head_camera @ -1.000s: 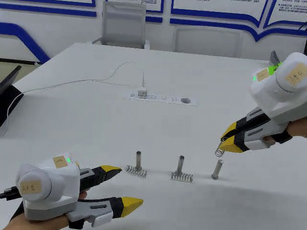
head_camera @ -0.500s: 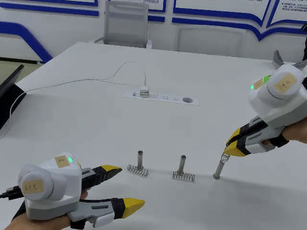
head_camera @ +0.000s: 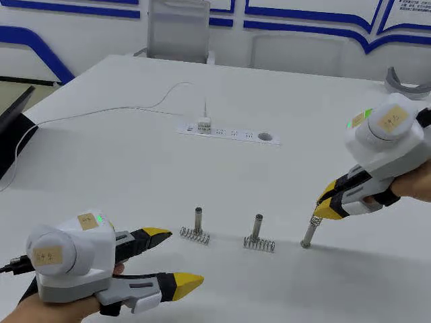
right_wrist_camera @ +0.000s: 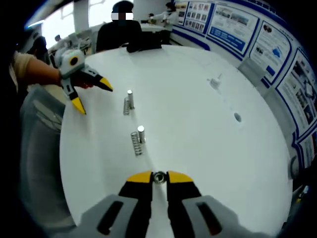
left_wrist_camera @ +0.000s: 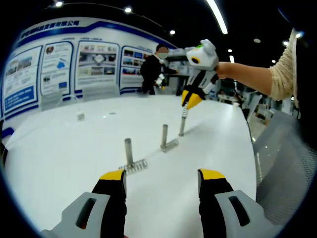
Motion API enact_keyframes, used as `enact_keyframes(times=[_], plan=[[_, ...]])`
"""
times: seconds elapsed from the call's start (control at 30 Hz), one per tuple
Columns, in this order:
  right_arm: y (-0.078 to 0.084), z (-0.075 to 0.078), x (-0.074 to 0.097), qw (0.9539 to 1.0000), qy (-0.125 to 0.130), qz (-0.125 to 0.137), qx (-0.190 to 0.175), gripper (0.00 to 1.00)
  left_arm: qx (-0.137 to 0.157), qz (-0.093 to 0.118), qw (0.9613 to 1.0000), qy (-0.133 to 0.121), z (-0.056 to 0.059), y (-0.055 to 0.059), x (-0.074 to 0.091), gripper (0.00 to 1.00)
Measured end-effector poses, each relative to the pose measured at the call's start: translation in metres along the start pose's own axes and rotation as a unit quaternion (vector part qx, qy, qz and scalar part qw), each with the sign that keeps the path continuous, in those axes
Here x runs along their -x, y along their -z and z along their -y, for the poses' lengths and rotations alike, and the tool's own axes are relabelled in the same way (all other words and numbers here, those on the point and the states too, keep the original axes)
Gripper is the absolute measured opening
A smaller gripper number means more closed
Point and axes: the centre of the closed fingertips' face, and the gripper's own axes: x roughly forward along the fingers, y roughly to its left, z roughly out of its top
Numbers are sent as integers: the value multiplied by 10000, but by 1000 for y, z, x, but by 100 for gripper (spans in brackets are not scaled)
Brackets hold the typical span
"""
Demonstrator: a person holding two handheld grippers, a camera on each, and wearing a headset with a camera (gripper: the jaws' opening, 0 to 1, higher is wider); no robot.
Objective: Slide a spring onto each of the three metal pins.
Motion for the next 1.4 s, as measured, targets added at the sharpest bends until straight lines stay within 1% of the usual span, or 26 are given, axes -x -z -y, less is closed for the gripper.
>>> enact_keyframes(times=[0.2, 0.57, 0.83, 1.07, 1.17, 1.23, 1.4], plan=[[3, 1, -5, 10000, -19, -26, -42, 12, 8, 7, 10000, -15, -1, 0, 0, 59], [13, -2, -24, 9998, -25, -165, -74, 12, 6, -5, 10000, 6, -1, 1, -1, 59], [20, -3, -35, 9996, -74, -250, -137, 12, 7, -12, 10000, 4, -1, 1, -1, 59], [29, -3, -46, 9990, -119, -402, -169, 12, 9, -13, 10000, 15, 0, 1, -1, 59], [33, -3, -49, 9987, -136, -449, -183, 12, 11, -14, 10000, 14, 0, 1, -1, 59], [32, -2, -47, 9988, -140, -406, -215, 12, 8, -18, 10000, 13, 1, 1, -1, 59], [31, -6, -46, 9989, -167, -399, -164, 13, 1, -23, 10000, 21, 2, 1, -2, 59]])
